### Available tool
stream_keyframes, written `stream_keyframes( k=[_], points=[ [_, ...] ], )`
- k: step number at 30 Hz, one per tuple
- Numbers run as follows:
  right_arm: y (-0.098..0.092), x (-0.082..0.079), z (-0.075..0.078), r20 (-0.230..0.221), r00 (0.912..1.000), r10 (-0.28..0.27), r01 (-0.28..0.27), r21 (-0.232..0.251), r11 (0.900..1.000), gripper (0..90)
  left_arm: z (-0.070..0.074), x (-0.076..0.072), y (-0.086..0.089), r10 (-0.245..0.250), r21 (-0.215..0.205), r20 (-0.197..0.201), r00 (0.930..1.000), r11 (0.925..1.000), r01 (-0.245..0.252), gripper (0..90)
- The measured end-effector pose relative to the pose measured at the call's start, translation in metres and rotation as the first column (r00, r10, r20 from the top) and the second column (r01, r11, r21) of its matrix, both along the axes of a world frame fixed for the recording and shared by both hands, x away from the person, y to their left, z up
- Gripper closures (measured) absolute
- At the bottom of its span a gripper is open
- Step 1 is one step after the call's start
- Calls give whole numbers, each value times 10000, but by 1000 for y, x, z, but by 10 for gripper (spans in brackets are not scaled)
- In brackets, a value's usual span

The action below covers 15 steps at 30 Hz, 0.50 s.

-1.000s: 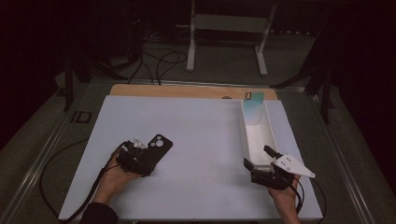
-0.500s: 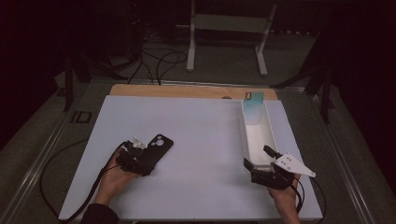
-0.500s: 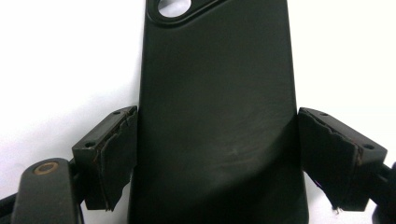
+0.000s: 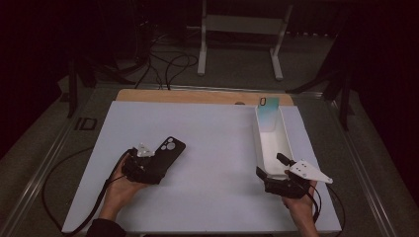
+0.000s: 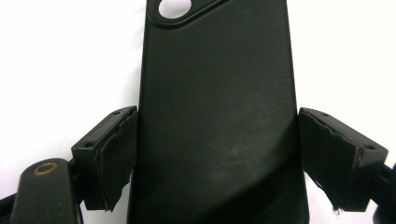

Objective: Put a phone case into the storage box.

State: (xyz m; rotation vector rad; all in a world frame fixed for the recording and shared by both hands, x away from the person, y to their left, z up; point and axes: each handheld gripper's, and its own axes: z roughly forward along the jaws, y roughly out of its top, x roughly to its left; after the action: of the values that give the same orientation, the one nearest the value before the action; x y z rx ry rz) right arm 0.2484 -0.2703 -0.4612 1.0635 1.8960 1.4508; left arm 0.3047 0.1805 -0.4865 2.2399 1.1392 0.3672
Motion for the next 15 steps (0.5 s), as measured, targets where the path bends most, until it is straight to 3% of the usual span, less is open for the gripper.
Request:
stream_keyframes(
  k=[6,15],
  points=[
    [2,4,8,-59,9998,169,-170,-109,9998,90,18,-3,-9,-296,-101,653,9974,9995,303,160],
    [7,15,22,-487,9969,613,-614,-16,9981,90,44,-7,-28,-837,-391,1497,9852,9951,905,159]
  ],
)
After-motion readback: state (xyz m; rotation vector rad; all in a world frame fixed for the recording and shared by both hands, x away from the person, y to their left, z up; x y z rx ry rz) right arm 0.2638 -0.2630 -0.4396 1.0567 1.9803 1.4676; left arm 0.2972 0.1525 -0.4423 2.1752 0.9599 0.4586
